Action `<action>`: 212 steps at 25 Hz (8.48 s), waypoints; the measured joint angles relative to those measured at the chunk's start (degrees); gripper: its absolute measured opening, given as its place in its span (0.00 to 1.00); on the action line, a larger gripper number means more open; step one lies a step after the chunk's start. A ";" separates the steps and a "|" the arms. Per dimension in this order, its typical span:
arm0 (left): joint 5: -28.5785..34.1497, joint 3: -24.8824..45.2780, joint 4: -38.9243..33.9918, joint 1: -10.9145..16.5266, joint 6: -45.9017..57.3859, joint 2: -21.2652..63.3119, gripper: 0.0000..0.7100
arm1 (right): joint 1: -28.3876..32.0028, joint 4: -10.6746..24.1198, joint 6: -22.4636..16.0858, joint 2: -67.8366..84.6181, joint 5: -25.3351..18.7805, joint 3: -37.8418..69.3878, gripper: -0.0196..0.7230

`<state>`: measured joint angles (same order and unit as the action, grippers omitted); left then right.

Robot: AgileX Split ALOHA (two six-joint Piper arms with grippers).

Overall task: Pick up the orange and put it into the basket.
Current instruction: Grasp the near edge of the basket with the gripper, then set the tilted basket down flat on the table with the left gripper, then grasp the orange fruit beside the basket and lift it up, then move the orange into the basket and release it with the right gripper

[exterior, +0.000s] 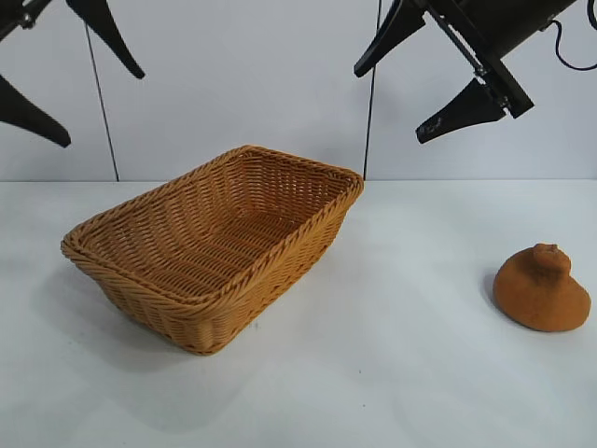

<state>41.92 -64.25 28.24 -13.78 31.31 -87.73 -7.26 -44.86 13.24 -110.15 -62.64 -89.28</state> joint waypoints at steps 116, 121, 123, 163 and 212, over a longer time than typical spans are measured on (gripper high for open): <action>27.57 -23.79 -24.63 11.18 -30.46 -11.93 0.88 | 0.00 0.00 0.13 0.00 -1.64 0.00 0.85; 27.56 -9.44 -24.90 11.18 -31.31 4.35 0.87 | 0.00 0.00 0.13 0.00 -1.64 0.00 0.85; 27.65 -3.96 -25.44 11.18 -31.31 11.21 0.87 | 0.00 0.00 0.13 0.00 -1.64 0.00 0.85; 18.97 35.46 -25.20 11.18 -31.31 88.00 0.87 | 3.80 40.77 -13.24 8.25 -4.65 0.00 0.85; 18.97 35.46 -25.20 11.18 -31.31 88.00 0.87 | 9.19 31.57 -11.84 9.98 -4.50 -0.19 0.09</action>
<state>60.89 -28.79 3.04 -2.60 0.00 0.27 1.93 -13.30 1.41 -100.17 -67.14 -89.47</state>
